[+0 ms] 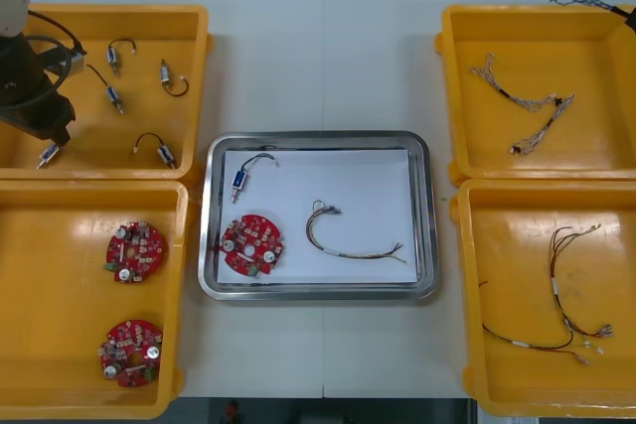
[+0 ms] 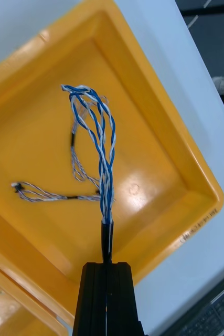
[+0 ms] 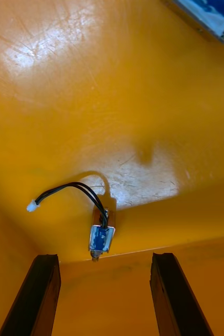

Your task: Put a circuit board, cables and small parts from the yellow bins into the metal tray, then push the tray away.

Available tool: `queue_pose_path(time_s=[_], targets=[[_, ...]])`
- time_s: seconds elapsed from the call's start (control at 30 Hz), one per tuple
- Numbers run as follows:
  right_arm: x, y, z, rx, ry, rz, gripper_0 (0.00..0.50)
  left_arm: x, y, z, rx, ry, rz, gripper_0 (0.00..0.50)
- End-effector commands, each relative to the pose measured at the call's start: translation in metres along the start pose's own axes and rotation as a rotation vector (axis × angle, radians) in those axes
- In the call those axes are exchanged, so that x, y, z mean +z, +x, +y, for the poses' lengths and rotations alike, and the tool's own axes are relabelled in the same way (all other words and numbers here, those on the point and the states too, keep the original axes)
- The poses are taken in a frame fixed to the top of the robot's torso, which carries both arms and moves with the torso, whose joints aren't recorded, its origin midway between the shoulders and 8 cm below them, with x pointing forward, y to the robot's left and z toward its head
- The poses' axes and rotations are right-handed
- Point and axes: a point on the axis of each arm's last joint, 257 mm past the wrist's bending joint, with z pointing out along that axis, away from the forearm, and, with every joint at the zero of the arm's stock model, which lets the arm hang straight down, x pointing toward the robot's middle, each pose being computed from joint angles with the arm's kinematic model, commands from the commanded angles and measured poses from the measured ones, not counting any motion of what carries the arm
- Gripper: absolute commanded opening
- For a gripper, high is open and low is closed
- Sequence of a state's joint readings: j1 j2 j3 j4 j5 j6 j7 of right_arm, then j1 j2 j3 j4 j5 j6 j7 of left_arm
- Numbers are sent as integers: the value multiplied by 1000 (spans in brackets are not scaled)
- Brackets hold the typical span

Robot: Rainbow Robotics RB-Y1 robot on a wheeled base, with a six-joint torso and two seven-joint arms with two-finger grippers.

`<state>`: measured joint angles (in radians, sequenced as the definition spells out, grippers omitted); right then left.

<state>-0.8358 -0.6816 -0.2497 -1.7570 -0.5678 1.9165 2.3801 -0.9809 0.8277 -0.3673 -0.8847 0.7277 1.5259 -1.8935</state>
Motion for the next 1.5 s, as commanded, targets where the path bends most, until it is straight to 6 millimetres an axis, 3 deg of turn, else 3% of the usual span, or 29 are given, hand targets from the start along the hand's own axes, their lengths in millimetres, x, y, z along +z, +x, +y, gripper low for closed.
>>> queue_pose_path(time_s=[0.03,0.13,0.17,0.23,0.53,0.57,0.7,0.8,0.93,1.13,1.3,1.5], targets=[[-1,-37,46,-131,-33,-53,0,-2,-10,5,142,-18,-46,500],[-2,-61,76,-192,-75,-96,0,0,-9,7,145,-25,-46,500],[-2,-61,76,-192,-75,-96,0,0,-9,7,145,-25,-46,500],[-9,-85,109,-244,-103,-138,0,3,-7,8,145,-25,-41,500],[-11,-134,198,-336,-233,-195,0,17,-3,10,141,-35,-53,500],[-11,-134,198,-336,-233,-195,0,17,-3,10,141,-35,-53,500],[-7,-157,239,-361,-261,-187,0,23,1,11,136,-39,-52,500],[3,-159,260,-385,-259,-152,0,28,3,11,134,-41,-55,500],[26,-150,282,-421,-270,-74,0,31,7,13,131,-49,-48,500],[63,-163,312,-419,-314,-86,0,37,11,13,126,-49,-46,500],[96,-170,322,-417,-302,-94,0,42,14,16,122,-58,-47,500],[124,-169,319,-435,-252,-86,0,47,18,15,116,-55,-46,500]])
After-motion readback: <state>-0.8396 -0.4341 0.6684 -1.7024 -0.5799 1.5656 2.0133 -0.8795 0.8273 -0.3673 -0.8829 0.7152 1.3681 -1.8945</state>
